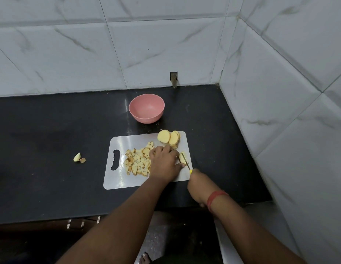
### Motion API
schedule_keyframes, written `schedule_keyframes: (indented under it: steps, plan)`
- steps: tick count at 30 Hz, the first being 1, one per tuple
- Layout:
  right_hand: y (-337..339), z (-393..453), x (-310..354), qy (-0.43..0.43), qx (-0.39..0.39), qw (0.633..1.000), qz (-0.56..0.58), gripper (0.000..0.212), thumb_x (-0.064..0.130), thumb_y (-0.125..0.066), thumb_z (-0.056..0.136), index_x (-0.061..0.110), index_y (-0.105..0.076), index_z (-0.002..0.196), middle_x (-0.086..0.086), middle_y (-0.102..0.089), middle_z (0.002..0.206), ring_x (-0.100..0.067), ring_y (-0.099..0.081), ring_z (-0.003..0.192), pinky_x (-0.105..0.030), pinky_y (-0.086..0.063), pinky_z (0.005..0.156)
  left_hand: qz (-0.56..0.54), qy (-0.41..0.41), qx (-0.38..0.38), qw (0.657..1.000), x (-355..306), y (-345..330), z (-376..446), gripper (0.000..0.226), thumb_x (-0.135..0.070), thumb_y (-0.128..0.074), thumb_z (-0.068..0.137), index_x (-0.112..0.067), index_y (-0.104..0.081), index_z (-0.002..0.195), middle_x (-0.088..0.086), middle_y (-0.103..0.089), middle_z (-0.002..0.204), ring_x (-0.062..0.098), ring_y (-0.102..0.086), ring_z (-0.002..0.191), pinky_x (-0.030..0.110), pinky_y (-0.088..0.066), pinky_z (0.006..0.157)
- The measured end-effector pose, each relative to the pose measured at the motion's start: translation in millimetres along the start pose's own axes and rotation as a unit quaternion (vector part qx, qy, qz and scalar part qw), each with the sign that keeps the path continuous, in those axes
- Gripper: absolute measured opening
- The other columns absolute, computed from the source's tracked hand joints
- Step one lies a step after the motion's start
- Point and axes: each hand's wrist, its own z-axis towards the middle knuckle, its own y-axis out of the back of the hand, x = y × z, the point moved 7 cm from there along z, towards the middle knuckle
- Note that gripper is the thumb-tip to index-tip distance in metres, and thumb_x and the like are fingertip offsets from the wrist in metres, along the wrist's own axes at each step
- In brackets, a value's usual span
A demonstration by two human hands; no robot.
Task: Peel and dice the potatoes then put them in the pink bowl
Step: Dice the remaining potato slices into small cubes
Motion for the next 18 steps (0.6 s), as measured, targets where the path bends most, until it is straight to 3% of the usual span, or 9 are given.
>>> schedule_keyframes:
  steps: [5,8,11,12,14,16,18]
  plan:
    - [0,5,6,-0.005,0.018,1.000,-0.016,0.031,0.000,-0.044,0.093,0.001,-0.041,0.124,-0.018,-0.063,0.113,-0.029,-0.065,0.087,-0.030,-0.042,0.050,-0.004,-0.001,-0.003,1.000,2,0,0,0.036,-0.051,-0.064,0.088,-0.029,-0.067,0.116,-0.007,-0.055,0.117,0.022,-0.042,0.117,0.047,-0.023,0.110]
    - [-2,3,20,0.083,0.052,0.981,-0.169,0.032,0.009,-0.045,0.097,0.001,-0.044,0.128,-0.014,-0.062,0.109,-0.026,-0.062,0.098,-0.027,-0.042,0.064,0.000,-0.005,-0.006,1.000,2,0,0,0.033,-0.051,-0.063,0.089,-0.029,-0.068,0.113,-0.007,-0.055,0.115,0.022,-0.042,0.116,0.047,-0.021,0.109]
    - [2,-17,39,0.182,0.109,0.893,-0.398,0.021,0.024,-0.052,0.098,0.008,-0.061,0.110,-0.005,-0.042,0.076,-0.018,-0.043,0.071,-0.027,-0.031,0.078,0.007,-0.012,-0.010,1.000,1,-1,0,0.031,-0.051,-0.061,0.089,-0.028,-0.069,0.109,-0.008,-0.055,0.113,0.021,-0.043,0.114,0.047,-0.022,0.109]
    - [1,-19,41,0.200,0.106,0.867,-0.445,0.020,0.026,-0.053,0.098,0.009,-0.060,0.094,-0.002,-0.036,0.071,-0.016,-0.034,0.063,-0.026,-0.029,0.078,0.010,-0.014,-0.011,1.000,1,-1,1,0.031,-0.051,-0.061,0.089,-0.028,-0.070,0.108,-0.008,-0.055,0.112,0.021,-0.043,0.113,0.048,-0.022,0.108]
    - [0,-15,45,0.231,0.077,0.822,-0.514,0.036,0.030,-0.053,0.097,0.012,-0.044,0.067,0.001,-0.037,0.067,-0.014,-0.029,0.060,-0.027,-0.029,0.079,0.015,-0.018,-0.012,1.000,1,-1,2,0.030,-0.051,-0.060,0.090,-0.028,-0.069,0.108,-0.008,-0.055,0.113,0.021,-0.043,0.113,0.048,-0.023,0.109]
    - [-5,-11,42,0.243,0.096,0.782,-0.566,0.041,0.031,-0.052,0.097,0.015,-0.036,0.064,0.002,-0.038,0.066,-0.014,-0.030,0.060,-0.027,-0.029,0.080,0.020,-0.021,-0.011,1.000,0,0,2,0.030,-0.049,-0.060,0.091,-0.027,-0.069,0.109,-0.007,-0.055,0.114,0.022,-0.043,0.113,0.048,-0.024,0.109]
    - [-9,-10,42,0.264,0.104,0.773,-0.567,0.041,0.033,-0.050,0.099,0.016,-0.035,0.064,0.002,-0.039,0.066,-0.013,-0.032,0.059,-0.027,-0.030,0.081,0.025,-0.023,-0.008,0.999,-1,1,2,0.031,-0.049,-0.059,0.092,-0.027,-0.069,0.111,-0.006,-0.055,0.116,0.022,-0.043,0.114,0.049,-0.023,0.110]
